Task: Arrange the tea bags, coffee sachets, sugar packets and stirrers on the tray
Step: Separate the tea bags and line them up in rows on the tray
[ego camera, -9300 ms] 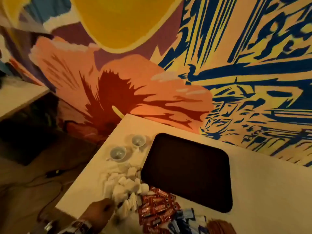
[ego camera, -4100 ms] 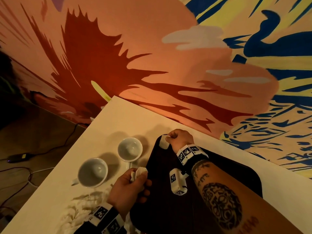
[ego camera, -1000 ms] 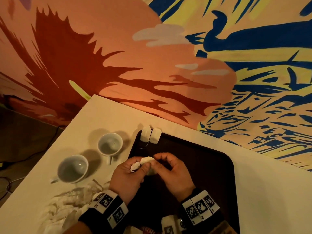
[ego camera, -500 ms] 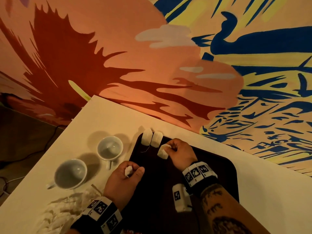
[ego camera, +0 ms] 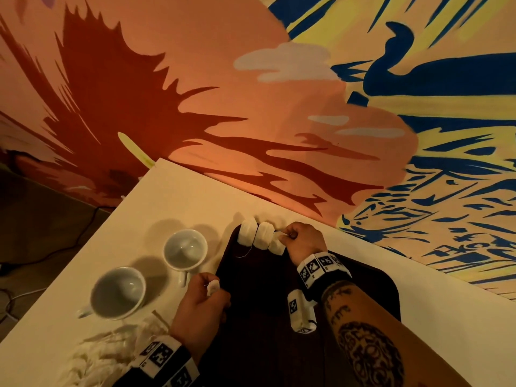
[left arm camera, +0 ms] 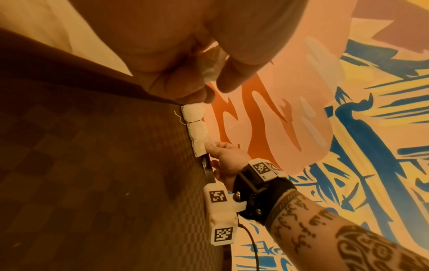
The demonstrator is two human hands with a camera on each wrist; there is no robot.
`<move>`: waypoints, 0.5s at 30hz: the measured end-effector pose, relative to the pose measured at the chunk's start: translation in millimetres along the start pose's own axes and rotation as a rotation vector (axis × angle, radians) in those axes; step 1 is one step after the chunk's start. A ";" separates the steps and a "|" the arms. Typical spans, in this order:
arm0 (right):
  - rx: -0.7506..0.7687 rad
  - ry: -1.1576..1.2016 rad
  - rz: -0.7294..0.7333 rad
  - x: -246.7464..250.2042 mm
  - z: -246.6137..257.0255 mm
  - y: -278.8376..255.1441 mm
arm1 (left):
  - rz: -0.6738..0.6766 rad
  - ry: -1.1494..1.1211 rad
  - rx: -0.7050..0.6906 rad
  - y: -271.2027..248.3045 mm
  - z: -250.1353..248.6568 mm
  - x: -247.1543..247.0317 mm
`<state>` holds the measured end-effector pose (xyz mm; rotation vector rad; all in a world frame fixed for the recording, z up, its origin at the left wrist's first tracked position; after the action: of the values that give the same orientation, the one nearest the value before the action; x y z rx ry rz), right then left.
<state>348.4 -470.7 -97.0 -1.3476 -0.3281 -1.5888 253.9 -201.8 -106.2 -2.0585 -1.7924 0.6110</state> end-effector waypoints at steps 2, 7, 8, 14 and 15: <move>-0.001 0.004 0.010 -1.6 1.2 0.9 | 0.012 -0.036 0.009 -1.6 -0.9 -1.6; -0.012 0.011 0.022 -3.1 -0.3 2.5 | 0.039 -0.031 -0.014 -3.0 -5.0 -5.4; -0.014 0.013 0.022 -3.2 -0.6 3.0 | 0.046 -0.019 -0.020 -3.2 -6.1 -6.2; -0.005 0.103 -0.036 11.3 -0.4 -8.0 | 0.086 -0.018 -0.060 -7.9 -17.0 -16.6; 0.027 0.141 -0.057 15.3 3.5 -15.8 | 0.091 -0.016 -0.080 -8.1 -19.7 -18.6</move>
<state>339.4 -468.2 -76.8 -1.2082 -0.3027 -1.7111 255.5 -218.5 -83.5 -2.2039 -1.7674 0.5916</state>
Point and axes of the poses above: each hand's wrist, its own y-axis towards the middle knuckle, its own x-axis out of the back of the hand, z = x × y, the point moved 10 cm from there along y, towards the middle knuckle, and after that the axes turned 7 degrees about -x, right-handed, at the moved point
